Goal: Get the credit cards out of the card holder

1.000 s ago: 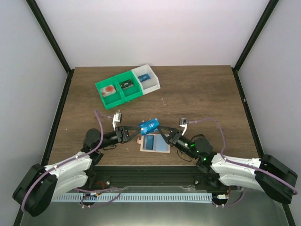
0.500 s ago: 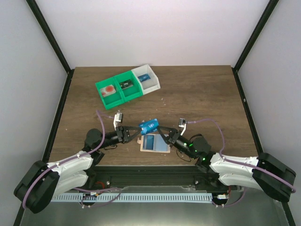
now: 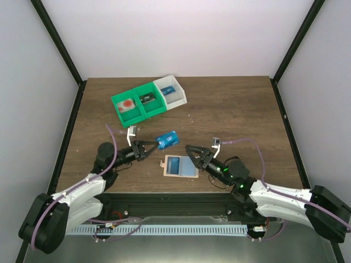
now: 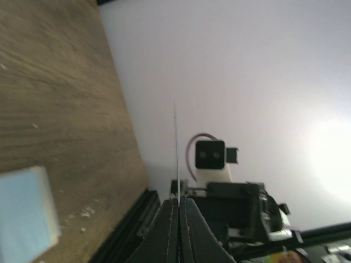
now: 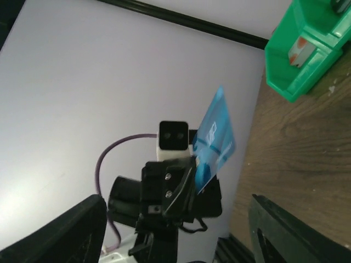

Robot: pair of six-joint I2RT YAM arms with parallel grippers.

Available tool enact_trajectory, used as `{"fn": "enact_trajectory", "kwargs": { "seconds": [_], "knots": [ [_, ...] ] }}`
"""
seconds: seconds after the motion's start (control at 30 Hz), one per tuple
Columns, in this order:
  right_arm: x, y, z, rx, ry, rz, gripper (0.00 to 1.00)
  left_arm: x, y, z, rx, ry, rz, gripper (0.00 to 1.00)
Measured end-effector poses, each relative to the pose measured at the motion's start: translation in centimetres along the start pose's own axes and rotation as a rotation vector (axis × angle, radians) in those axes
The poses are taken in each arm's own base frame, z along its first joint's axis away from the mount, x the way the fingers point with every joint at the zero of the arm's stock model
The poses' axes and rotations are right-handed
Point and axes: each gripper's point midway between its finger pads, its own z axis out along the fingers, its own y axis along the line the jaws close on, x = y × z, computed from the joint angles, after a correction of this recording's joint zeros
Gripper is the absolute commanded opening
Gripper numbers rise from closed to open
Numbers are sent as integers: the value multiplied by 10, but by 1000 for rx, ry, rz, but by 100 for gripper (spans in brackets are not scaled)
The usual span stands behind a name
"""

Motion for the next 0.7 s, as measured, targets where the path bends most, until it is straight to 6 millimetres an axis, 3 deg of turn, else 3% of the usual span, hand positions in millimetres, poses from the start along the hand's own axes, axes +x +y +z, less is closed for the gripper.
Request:
{"fn": "enact_trajectory", "kwargs": {
  "seconds": [0.07,0.1,0.27,0.53,0.7],
  "knots": [
    [-1,3,-3,-1,1,-33,98,-14,3,0,-38,-13,15,0],
    [-1,4,-5,0,3,-49,100,-19,2,0,-49,-17,28,0],
    [2,9,-9,25,35,-180,100,-63,5,-1,-137,-50,82,0],
    [4,14,-14,85,88,-332,100,-154,49,-21,-385,-152,74,0],
    [2,20,-15,122,103,-402,100,-207,63,-23,-482,-193,96,0]
  ]
}}
